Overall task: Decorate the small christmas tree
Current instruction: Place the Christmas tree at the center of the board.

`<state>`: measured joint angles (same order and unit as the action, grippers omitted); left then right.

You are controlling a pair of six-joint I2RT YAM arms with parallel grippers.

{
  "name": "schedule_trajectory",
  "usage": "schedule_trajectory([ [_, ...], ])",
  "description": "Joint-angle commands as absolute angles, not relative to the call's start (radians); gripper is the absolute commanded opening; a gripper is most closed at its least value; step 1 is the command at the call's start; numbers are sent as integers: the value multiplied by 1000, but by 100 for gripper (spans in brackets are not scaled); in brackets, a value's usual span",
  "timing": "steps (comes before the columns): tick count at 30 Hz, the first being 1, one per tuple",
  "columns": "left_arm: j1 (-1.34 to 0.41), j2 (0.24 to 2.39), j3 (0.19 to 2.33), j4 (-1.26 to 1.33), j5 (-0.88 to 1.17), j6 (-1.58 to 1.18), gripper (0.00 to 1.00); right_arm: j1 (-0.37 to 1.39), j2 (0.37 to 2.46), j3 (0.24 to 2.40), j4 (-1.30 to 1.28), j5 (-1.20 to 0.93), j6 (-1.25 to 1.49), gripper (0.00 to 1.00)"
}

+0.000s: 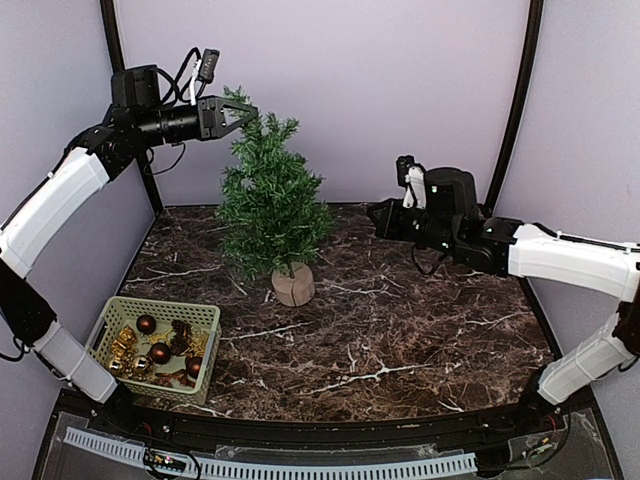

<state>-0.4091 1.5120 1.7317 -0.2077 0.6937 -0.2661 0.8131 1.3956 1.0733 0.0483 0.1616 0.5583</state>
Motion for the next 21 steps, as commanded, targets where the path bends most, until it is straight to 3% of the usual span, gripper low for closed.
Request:
schedule_trajectory([
  [1, -417, 1513, 1786, -91, 807, -314, 0, 815, 1360, 1048, 47, 188, 560, 0],
  [21, -441, 1589, 1730, -55, 1040, -298, 1, 814, 1458, 995, 131, 141, 621, 0],
])
